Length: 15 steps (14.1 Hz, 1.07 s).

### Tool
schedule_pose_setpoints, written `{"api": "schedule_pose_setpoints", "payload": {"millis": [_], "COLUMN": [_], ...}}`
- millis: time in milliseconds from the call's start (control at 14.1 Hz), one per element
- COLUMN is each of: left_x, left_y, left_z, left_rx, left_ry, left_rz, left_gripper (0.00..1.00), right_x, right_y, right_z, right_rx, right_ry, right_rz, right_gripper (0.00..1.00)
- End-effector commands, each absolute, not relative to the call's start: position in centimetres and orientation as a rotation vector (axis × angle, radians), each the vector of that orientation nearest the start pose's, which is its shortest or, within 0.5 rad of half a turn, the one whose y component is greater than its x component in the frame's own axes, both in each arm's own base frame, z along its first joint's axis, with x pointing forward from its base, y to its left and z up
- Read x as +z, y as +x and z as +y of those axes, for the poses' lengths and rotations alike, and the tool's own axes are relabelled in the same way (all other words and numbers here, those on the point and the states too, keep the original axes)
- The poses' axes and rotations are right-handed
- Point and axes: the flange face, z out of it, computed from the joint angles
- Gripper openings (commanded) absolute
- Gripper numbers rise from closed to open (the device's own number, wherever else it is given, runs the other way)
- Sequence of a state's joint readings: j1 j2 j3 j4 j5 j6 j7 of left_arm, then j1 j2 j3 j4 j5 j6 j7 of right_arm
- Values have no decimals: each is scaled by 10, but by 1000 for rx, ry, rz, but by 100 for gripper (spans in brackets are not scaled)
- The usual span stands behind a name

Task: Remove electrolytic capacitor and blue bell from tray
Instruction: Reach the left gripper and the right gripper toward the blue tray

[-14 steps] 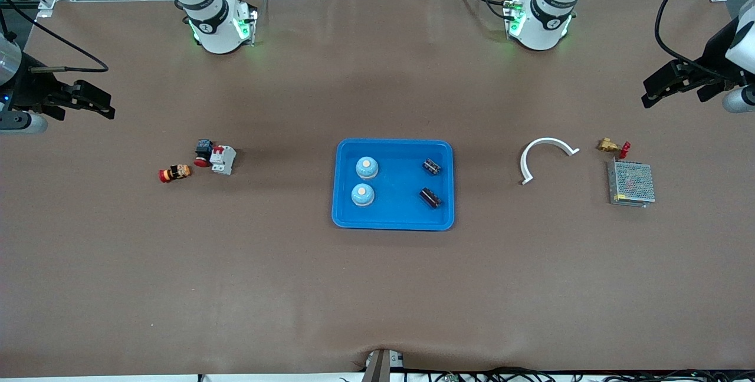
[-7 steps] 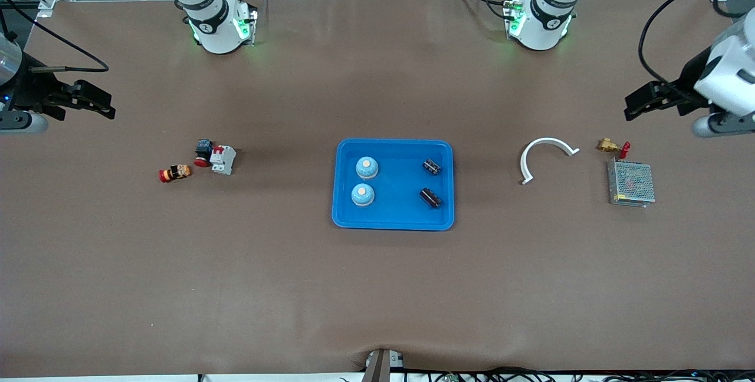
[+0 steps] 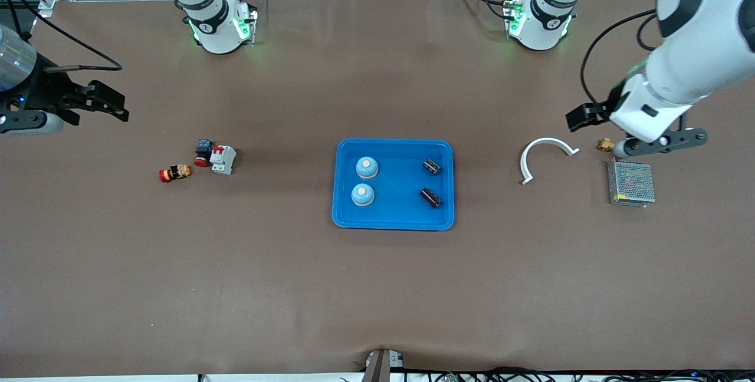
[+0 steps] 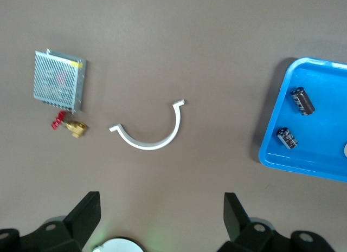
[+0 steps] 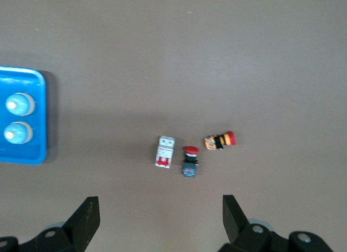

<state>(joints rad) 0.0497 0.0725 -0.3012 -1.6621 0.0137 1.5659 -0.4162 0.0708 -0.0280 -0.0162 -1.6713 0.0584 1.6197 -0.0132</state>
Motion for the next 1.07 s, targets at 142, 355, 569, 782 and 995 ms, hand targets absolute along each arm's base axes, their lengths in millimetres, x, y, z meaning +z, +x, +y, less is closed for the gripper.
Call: {"api": "schedule_pose_setpoints", "payload": {"millis": [142,355,569,782,995], "left_x": [515,467,421,385,351], "left_y": [537,528,510,505,498], "left_z": [-140,-184,-232,-264,-298], "left_rx": [223,143,87,106,91], "left_ry": [-3057,-3038,-3025,-3018,-2980], "left_rz": [-436,-620,-798,-926,-1025], "left_gripper": [100,100,100,100,86], "right_x": [560,535,514,491,454], "right_y": [572,582,586,591,601], "right_z": [106,142,180,213,229], "right_rx": [38,69,61,38,46], "right_ry": [-3072,-3043,-3035,-3032,-3037], "right_rz": [-34,127,88,146,152], "right_gripper": [100,100,100,100,100]}}
